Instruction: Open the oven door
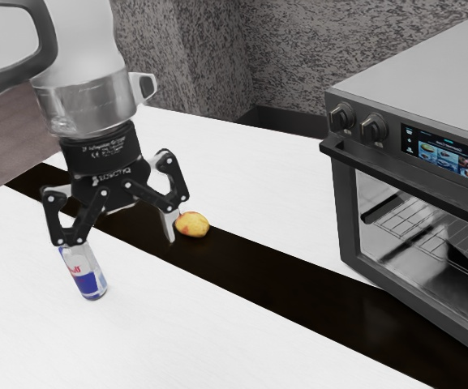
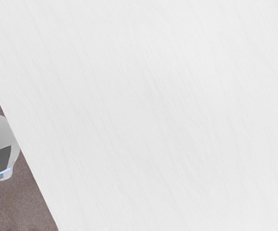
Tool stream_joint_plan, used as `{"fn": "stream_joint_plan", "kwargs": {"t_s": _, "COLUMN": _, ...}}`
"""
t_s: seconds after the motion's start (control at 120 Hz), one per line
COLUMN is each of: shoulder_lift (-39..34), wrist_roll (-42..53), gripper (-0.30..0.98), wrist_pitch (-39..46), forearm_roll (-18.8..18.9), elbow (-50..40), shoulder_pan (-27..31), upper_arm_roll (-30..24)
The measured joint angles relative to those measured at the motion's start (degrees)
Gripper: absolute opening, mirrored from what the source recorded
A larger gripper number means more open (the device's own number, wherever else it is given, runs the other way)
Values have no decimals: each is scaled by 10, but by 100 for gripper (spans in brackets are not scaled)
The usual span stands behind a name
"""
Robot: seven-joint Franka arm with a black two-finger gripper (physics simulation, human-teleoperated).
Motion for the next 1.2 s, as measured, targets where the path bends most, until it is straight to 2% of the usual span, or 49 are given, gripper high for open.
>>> {"fn": "stream_joint_plan", "kwargs": {"t_s": 0.117, "shoulder_lift": -7, "wrist_roll": -111, "gripper": 69, "wrist_pitch": 33, "forearm_roll": -2, "elbow": 0, "shoulder_pan": -3, "upper_arm_roll": -3}}
{"fn": "stream_joint_plan", "kwargs": {"t_s": 0.283, "shoulder_lift": -14, "wrist_roll": -237, "gripper": 69, "wrist_pitch": 57, "forearm_roll": 1, "elbow": 12, "shoulder_pan": -8, "upper_arm_roll": -48}}
{"fn": "stream_joint_plan", "kwargs": {"t_s": 0.367, "shoulder_lift": 14, "wrist_roll": -287, "gripper": 69, "wrist_pitch": 64, "forearm_roll": 2, "elbow": 57, "shoulder_pan": -8, "upper_arm_roll": -87}}
{"fn": "stream_joint_plan", "kwargs": {"t_s": 0.458, "shoulder_lift": 29, "wrist_roll": -335, "gripper": 69, "wrist_pitch": 80, "forearm_roll": 3, "elbow": 79, "shoulder_pan": 66, "upper_arm_roll": -190}}
{"fn": "stream_joint_plan", "kwargs": {"t_s": 0.55, "shoulder_lift": 53, "wrist_roll": -375, "gripper": 69, "wrist_pitch": 115, "forearm_roll": 3, "elbow": 85, "shoulder_pan": 67, "upper_arm_roll": -226}}
{"fn": "stream_joint_plan", "kwargs": {"t_s": 0.75, "shoulder_lift": 62, "wrist_roll": -437, "gripper": 69, "wrist_pitch": 198, "forearm_roll": 3, "elbow": 77, "shoulder_pan": 65, "upper_arm_roll": -240}}
{"fn": "stream_joint_plan", "kwargs": {"t_s": 0.925, "shoulder_lift": 40, "wrist_roll": -471, "gripper": 69, "wrist_pitch": 276, "forearm_roll": 4, "elbow": 20, "shoulder_pan": 41, "upper_arm_roll": -241}}
{"fn": "stream_joint_plan", "kwargs": {"t_s": 1.2, "shoulder_lift": 81, "wrist_roll": -500, "gripper": 69, "wrist_pitch": 340, "forearm_roll": 23, "elbow": 53, "shoulder_pan": 31, "upper_arm_roll": -260}}
